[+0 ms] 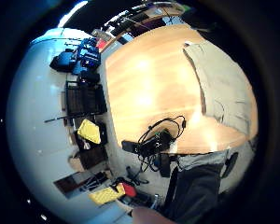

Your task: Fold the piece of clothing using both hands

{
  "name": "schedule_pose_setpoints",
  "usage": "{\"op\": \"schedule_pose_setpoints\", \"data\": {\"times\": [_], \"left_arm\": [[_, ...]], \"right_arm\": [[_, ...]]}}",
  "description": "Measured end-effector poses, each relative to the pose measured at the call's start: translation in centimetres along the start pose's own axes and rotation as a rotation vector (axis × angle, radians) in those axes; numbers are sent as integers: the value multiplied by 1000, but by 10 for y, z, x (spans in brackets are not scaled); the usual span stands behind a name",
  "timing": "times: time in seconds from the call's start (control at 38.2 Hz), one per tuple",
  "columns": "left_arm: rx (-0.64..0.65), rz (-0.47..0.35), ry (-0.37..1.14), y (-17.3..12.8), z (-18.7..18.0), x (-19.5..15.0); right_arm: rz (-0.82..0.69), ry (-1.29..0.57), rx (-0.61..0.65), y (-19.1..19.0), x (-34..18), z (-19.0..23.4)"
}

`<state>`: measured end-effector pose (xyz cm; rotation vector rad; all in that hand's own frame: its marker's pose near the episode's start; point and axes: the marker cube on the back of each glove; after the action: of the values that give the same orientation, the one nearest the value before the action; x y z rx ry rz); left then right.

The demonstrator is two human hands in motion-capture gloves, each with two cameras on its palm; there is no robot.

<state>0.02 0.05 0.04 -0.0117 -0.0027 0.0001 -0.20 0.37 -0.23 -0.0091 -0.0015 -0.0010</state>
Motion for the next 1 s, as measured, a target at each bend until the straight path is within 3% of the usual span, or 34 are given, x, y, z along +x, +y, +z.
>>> {"op": "schedule_pose_setpoints", "data": {"times": [0.31, 0.79, 1.0], "left_arm": [[-58, 29, 11, -4, 14, 5], [-46, 41, 45, -3, 23, 15], [-110, 166, 20, -6, 88, 29]], "right_arm": [[-41, 12, -24, 16, -13, -3], [-31, 1, -65, 20, -8, 5], [-54, -8, -151, 12, -2, 59]]}}
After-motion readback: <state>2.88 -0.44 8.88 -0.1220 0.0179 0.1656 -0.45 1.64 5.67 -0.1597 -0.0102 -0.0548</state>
